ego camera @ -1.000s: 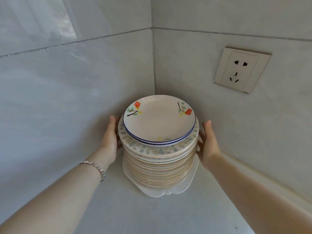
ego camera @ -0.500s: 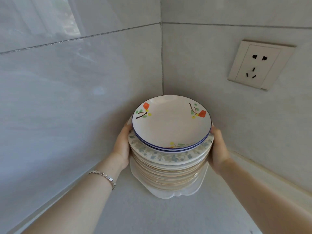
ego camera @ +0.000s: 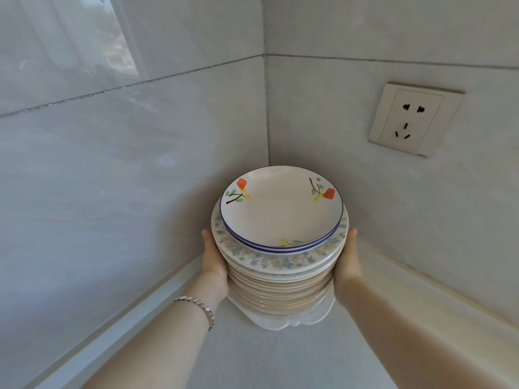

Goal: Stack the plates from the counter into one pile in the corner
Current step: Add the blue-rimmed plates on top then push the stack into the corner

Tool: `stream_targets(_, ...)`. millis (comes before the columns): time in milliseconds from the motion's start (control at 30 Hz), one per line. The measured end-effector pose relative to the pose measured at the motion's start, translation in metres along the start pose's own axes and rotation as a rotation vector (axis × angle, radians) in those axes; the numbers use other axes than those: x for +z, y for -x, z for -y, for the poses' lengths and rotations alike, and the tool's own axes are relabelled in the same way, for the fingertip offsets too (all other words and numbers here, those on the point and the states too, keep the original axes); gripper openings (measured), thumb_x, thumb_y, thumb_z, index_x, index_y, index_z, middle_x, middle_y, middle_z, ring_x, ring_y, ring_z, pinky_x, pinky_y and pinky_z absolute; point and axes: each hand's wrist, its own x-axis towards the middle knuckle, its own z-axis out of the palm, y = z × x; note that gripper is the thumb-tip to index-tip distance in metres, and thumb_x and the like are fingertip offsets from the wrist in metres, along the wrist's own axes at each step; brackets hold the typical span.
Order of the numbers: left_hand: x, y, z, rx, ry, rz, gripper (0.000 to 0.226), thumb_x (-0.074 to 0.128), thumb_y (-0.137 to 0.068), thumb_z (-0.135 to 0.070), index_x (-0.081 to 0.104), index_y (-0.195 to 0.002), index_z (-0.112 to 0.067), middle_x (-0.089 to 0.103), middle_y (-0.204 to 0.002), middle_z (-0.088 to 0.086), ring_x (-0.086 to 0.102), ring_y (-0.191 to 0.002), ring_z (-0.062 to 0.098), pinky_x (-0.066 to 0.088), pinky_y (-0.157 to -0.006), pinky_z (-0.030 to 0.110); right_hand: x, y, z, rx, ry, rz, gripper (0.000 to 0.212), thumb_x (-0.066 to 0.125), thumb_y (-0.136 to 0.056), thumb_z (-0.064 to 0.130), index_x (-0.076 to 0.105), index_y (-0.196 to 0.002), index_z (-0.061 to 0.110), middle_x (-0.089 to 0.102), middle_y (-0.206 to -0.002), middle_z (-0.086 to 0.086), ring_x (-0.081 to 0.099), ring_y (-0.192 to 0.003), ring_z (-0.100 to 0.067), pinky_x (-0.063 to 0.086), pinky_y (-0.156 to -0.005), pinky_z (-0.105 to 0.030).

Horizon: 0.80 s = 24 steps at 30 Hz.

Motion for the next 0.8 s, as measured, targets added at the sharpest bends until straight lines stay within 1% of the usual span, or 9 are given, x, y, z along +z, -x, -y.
stream_targets(67, -0.001, 0.000, -0.009, -0.013, -0.091, -0.086, 0.074, 0.018, -0.089, -0.066, 0.052, -0.131, -0.016, 0.059, -0.128, 0.005, 0.051, -0.124, 0.028, 0.036, -0.110, 0.043, -0.008, 0.008, 0.011, -0.019, 0.206, -0.025, 0.063, 0.018, -0.095, 0.054, 0.044, -0.138, 0.015, 0.041, -0.145, -0.012, 0.036, -0.134, -0.028, 0.027, -0.108, -0.038)
stream_targets(133, -0.001, 0.002, -0.026, 0.125, -0.202, -0.190, 0.066, 0.021, -0.093, -0.058, 0.057, -0.124, -0.013, 0.060, -0.123, 0.001, 0.052, -0.120, 0.026, 0.036, -0.108, 0.042, -0.018, 0.017, 0.027, -0.208, 0.440, -0.085, 0.052, 0.024, -0.099, 0.041, 0.052, -0.129, 0.009, 0.050, -0.135, -0.016, 0.047, -0.117, -0.028, 0.034, -0.096, -0.035)
stream_targets(200, 0.003, 0.009, -0.051, 0.438, -0.418, -0.245, 0.044, 0.036, -0.094, -0.042, 0.062, -0.099, -0.007, 0.063, -0.097, 0.007, 0.056, -0.098, 0.028, 0.048, -0.083, 0.037, -0.026, 0.019, 0.048, -0.431, 0.554, -0.161, 0.043, 0.033, -0.098, 0.030, 0.060, -0.108, -0.001, 0.062, -0.100, -0.019, 0.049, -0.083, -0.024, 0.035, -0.072, -0.031)
stream_targets(300, 0.013, 0.028, -0.082, 0.684, -0.914, -0.219, 0.023, 0.043, -0.089, -0.019, 0.053, -0.073, -0.005, 0.056, -0.069, 0.010, 0.051, -0.072, 0.029, 0.035, -0.054, 0.026, -0.026, 0.017, 0.086, -0.408, 0.712, -0.154, 0.035, 0.044, -0.094, 0.025, 0.063, -0.086, -0.004, 0.057, -0.069, -0.010, 0.049, -0.060, -0.023, 0.038, -0.057, -0.026)
stream_targets(400, 0.028, 0.043, -0.097, 0.447, -1.079, -0.116, 0.018, 0.047, -0.084, -0.018, 0.055, -0.082, -0.003, 0.058, -0.063, 0.014, 0.057, -0.058, 0.030, 0.047, -0.059, 0.027, -0.011, 0.017, 0.100, -0.186, 0.805, 0.010, 0.028, 0.043, -0.094, 0.023, 0.058, -0.077, 0.005, 0.062, -0.064, -0.009, 0.058, -0.037, -0.014, 0.042, -0.036, -0.013)
stream_targets(467, 0.034, 0.046, -0.100, 0.320, -0.969, -0.101, 0.019, 0.048, -0.083, -0.017, 0.051, -0.094, -0.002, 0.056, -0.069, 0.013, 0.057, -0.049, 0.026, 0.050, -0.050, 0.027, -0.004, 0.017, 0.094, -0.139, 0.785, 0.060, 0.025, 0.043, -0.093, 0.020, 0.060, -0.086, 0.004, 0.067, -0.073, -0.016, 0.069, -0.050, -0.019, 0.058, -0.053, -0.024)
stream_targets(567, 0.031, 0.046, -0.098, 0.221, -0.975, -0.105, 0.008, 0.047, -0.083, -0.014, 0.048, -0.085, -0.006, 0.049, -0.068, 0.011, 0.048, -0.047, 0.021, 0.042, -0.042, 0.019, 0.002, 0.019, 0.084, -0.163, 0.727, 0.044, 0.024, 0.041, -0.092, 0.018, 0.061, -0.087, 0.005, 0.069, -0.080, -0.020, 0.070, -0.081, -0.039, 0.057, -0.080, -0.045)
stream_targets(667, 0.023, 0.044, -0.085, 0.057, -0.968, -0.058, 0.009, 0.041, -0.087, -0.008, 0.048, -0.081, -0.006, 0.048, -0.064, 0.010, 0.048, -0.042, 0.020, 0.040, -0.035, 0.014, 0.007, 0.019, 0.082, -0.135, 0.662, 0.045, 0.024, 0.036, -0.093, 0.014, 0.058, -0.090, 0.007, 0.063, -0.071, -0.014, 0.067, -0.063, -0.034, 0.060, -0.060, -0.038)
stream_targets(800, 0.021, 0.034, -0.075, 0.123, -0.803, -0.031, 0.012, 0.035, -0.090, -0.003, 0.045, -0.095, 0.001, 0.055, -0.064, 0.018, 0.056, -0.032, 0.020, 0.048, -0.031, 0.022, 0.013, 0.013, 0.084, -0.129, 0.607, 0.018, 0.023, 0.034, -0.094, 0.012, 0.056, -0.097, 0.006, 0.058, -0.077, -0.014, 0.062, -0.054, -0.029, 0.053, -0.039, -0.032)
